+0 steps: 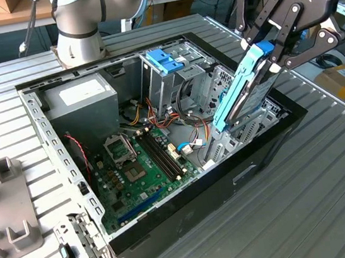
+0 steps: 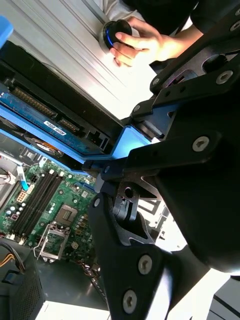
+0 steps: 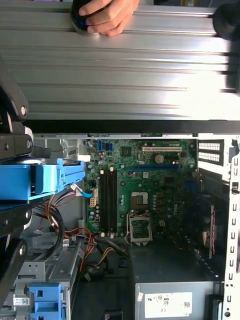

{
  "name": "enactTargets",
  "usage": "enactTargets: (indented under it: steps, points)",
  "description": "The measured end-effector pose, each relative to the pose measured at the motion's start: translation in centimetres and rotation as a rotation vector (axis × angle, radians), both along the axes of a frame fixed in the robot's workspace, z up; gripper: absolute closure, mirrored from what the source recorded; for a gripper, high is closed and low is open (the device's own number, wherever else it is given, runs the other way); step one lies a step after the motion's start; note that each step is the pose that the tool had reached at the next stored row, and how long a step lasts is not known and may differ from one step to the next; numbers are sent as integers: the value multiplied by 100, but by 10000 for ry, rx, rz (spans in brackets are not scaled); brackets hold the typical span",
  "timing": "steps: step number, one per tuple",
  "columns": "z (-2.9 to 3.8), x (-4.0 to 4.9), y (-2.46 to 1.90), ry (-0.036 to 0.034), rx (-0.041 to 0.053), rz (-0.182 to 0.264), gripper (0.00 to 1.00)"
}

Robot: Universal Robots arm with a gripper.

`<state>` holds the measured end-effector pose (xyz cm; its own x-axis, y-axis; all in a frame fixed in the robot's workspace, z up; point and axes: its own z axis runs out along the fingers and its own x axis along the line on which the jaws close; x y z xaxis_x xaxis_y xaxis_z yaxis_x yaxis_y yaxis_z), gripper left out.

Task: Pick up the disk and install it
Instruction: 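Pick up the disk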

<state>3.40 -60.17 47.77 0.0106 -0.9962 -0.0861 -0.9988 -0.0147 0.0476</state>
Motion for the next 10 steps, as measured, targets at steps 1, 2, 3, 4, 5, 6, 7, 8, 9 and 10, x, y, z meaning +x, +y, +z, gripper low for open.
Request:
enactTargets:
  steps: [1, 2, 3, 4, 5, 6, 7, 8, 9, 10]
  points:
    - [-1, 10, 0, 0, 0, 0, 63]
    - [-2, 16, 0, 0, -1, 0, 63]
    - [-3, 21, 0, 0, -1, 0, 63]
    - [-3, 26, 0, 0, -1, 0, 63]
    - [-4, 31, 0, -1, 0, 0, 63]
    - [-5, 40, 0, 0, -1, 0, 63]
    - [-6, 48, 0, 0, -1, 0, 63]
    - [-7, 52, 0, 0, -1, 0, 63]
    - [-8, 58, 0, 0, -2, 0, 63]
    - [-8, 63, 0, -1, -2, 0, 63]
